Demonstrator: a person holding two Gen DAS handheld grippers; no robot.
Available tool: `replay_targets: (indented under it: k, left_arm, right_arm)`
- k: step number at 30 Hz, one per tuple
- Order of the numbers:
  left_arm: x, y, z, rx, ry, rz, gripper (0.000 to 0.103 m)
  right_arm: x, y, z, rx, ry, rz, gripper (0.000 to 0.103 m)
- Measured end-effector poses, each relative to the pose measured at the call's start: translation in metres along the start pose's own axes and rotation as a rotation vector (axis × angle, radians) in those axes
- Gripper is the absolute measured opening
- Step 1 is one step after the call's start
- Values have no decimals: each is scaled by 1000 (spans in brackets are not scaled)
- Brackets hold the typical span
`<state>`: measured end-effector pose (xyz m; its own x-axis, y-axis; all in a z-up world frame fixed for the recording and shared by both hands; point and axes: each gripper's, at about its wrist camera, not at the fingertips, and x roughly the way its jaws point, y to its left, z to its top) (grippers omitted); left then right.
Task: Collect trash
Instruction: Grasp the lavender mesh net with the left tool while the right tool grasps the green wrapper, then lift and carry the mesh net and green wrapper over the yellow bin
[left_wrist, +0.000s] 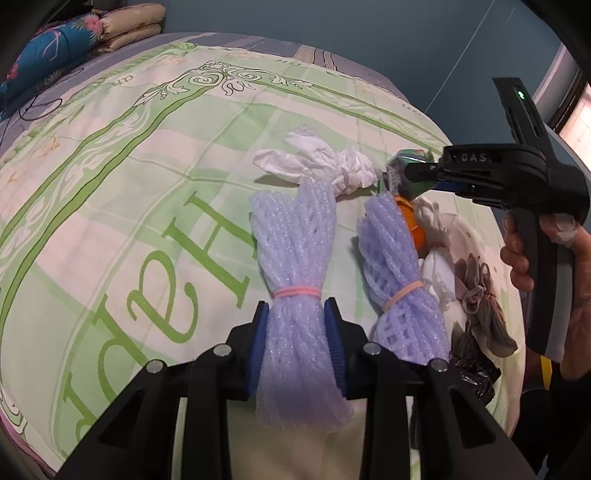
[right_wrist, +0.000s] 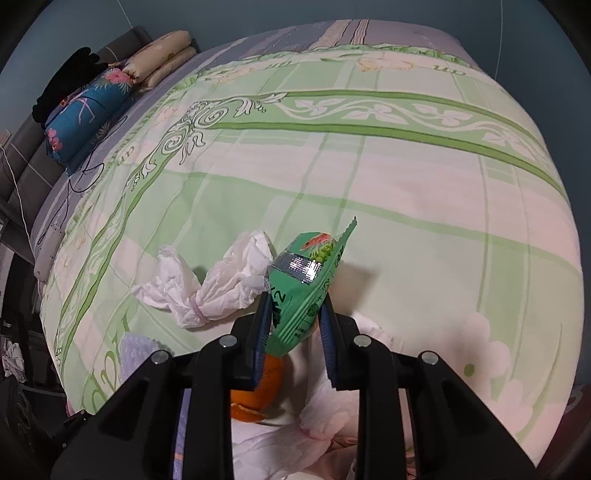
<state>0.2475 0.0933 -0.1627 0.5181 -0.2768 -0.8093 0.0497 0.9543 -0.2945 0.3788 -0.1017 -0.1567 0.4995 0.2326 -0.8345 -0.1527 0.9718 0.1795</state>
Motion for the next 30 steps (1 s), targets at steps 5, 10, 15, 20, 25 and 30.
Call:
replay_targets:
  k: [5, 10, 15, 20, 25, 30]
  left_arm:
    - [-8, 2, 1, -5, -22, -5, 28]
    - [-21, 1, 0, 4, -48, 4, 28]
    - [-45, 1, 0, 13, -86, 23, 28]
    - [-72, -6, 2, 32, -131, 29, 28]
    - [-96, -22, 3, 50, -172, 13, 28]
    - [-118, -48, 3, 93, -213, -10, 28]
  right_arm:
    - [-23, -1, 2, -6, -45, -5, 23]
    - [-49, -2, 1, -7, -70, 25, 23]
    - [-84, -2, -11, -27, -102, 56, 23]
    - [-122, -10, -30, -39, -146, 74, 23]
    - [-162, -22, -46, -42, -192, 68, 23]
    - [-202, -38, -61, -46, -249, 58, 23]
